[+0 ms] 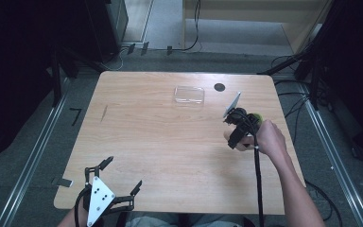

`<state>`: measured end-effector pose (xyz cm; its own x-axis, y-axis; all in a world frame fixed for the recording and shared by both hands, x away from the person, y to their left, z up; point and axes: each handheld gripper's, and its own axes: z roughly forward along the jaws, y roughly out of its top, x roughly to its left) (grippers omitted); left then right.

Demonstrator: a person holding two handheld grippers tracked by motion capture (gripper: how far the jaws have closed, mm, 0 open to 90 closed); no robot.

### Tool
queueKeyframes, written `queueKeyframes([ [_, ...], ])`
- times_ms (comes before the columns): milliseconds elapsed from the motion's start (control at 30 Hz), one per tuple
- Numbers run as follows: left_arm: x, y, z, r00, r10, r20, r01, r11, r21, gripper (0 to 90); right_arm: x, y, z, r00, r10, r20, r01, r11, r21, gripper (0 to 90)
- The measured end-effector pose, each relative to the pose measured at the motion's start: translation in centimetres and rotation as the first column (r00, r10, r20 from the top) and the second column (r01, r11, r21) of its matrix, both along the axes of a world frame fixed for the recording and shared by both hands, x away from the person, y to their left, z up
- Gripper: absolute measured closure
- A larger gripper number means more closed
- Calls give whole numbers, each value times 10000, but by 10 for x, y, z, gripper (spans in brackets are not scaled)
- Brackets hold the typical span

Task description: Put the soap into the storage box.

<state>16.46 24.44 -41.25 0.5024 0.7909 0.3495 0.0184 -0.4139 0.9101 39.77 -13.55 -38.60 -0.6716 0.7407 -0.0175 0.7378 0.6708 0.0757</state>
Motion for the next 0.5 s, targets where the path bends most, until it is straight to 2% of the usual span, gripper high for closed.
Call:
queueKeyframes([
  [500, 0, 0, 0, 10000, 4, 3, -4, 10000, -13, 0, 12, -22, 1, 9982, -587, 117, 585, 9982, 159, 339],
])
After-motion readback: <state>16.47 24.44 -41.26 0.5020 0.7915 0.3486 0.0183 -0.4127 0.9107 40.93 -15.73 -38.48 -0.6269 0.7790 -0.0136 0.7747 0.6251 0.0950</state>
